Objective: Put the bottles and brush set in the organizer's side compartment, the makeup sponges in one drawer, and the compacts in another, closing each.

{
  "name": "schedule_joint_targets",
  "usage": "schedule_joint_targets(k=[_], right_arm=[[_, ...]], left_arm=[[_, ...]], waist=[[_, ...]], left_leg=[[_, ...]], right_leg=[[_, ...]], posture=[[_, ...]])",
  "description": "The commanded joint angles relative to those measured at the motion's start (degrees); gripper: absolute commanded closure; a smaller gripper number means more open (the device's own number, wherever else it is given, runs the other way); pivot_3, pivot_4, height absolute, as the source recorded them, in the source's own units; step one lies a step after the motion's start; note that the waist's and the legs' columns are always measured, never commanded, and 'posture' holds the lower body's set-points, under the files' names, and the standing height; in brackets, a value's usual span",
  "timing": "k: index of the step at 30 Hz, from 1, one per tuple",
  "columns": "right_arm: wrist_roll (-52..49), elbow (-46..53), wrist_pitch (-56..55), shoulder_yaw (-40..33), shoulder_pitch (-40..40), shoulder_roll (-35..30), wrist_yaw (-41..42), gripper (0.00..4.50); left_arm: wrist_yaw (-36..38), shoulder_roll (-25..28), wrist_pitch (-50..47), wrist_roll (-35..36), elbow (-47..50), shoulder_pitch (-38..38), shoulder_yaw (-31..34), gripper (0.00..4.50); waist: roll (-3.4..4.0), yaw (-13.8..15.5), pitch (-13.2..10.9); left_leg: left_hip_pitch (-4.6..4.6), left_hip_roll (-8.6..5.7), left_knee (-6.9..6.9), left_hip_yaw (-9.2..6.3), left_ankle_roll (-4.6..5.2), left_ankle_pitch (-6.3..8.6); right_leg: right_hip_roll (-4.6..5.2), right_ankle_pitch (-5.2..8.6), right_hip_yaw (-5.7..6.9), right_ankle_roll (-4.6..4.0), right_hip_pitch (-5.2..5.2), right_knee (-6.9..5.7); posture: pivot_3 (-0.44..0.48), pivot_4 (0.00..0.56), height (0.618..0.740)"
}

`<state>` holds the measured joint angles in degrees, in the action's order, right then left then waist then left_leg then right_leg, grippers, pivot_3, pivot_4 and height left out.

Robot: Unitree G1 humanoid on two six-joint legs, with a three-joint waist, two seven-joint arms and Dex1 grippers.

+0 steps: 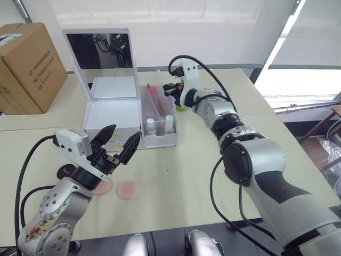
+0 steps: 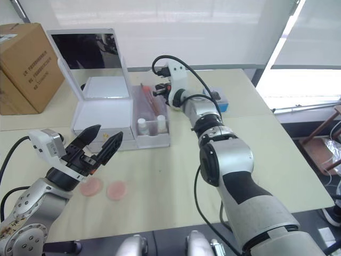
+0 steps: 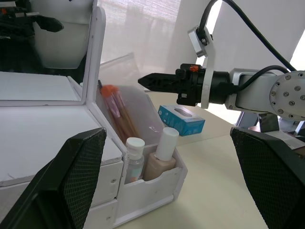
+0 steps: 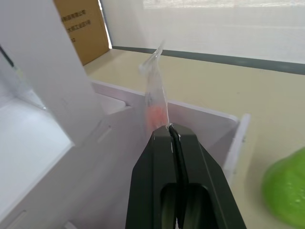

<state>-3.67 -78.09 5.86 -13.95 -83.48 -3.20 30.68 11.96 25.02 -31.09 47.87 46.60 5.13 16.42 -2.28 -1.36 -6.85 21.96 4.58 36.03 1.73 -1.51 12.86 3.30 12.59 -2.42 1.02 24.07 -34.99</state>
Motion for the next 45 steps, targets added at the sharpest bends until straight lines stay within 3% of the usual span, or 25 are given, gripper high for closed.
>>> schedule_joint_targets(k=[1,9,17,24,28,38,45], right_arm=[[-2.9,1.6,-0.3,-2.6,-1.6,0.9,0.3,4.47],[-6.0,1.5,-0.8,-6.0,-1.6,4.0,0.2,4.47],[5.0,0.1,1.9,3.2,2.2,1.8,-10.7,4.47],[4.8,0.2,2.7,2.1,2.2,0.6,-13.3,4.47],[2.6,0.5,2.2,-0.3,1.3,0.9,-13.0,3.58],[-1.2,1.2,1.2,-4.0,-3.1,0.0,-9.6,0.16],[-1.4,2.8,1.0,-3.0,-5.2,-2.7,0.6,0.03]], left_arm=[[-0.1,0.7,1.0,0.2,1.8,-0.7,0.4,0.0],[-0.8,1.4,0.5,0.8,2.5,-0.4,0.8,0.0],[-1.8,2.6,0.3,1.9,3.4,0.2,1.4,0.0],[-2.3,3.1,0.4,2.3,3.5,0.5,1.3,0.0],[-2.2,3.1,0.5,2.3,3.3,0.3,1.0,0.0],[-1.3,3.0,0.7,2.5,2.6,0.0,0.7,0.0],[1.9,4.7,1.1,2.4,0.7,1.7,3.5,0.0]], waist=[[0.0,0.2,0.0],[0.01,0.3,0.0],[0.0,0.4,0.0],[0.0,0.7,0.0],[0.0,0.8,0.0],[-0.02,0.4,0.0],[-0.01,0.1,0.0]], left_leg=[[0.0,0.0,0.02,0.0,0.0,0.0],[0.01,0.0,0.01,0.0,0.0,0.0],[0.01,0.0,0.02,0.0,0.0,0.0],[0.0,-0.03,0.04,-0.05,0.0,0.0],[0.04,-0.07,0.1,-0.07,0.0,0.0],[0.06,-0.08,0.08,-0.1,-0.01,-0.01],[0.02,-0.07,0.01,-0.11,0.0,0.0]], right_leg=[[0.0,0.0,0.0,0.0,0.0,0.0],[0.0,0.0,0.0,0.0,-0.01,0.0],[0.02,0.07,0.0,-0.12,0.01,0.0],[0.03,0.07,0.04,-0.12,-0.03,-0.01],[0.06,0.07,0.04,-0.11,-0.05,-0.01],[0.05,0.07,0.04,-0.1,-0.03,0.0],[0.02,0.04,0.02,-0.05,0.0,0.0]], posture=[[0.0,0.15,0.722],[0.0,0.15,0.722],[0.0,0.15,0.722],[0.0,0.15,0.722],[0.0,0.15,0.722],[0.0,0.15,0.722],[0.0,0.15,0.722]])
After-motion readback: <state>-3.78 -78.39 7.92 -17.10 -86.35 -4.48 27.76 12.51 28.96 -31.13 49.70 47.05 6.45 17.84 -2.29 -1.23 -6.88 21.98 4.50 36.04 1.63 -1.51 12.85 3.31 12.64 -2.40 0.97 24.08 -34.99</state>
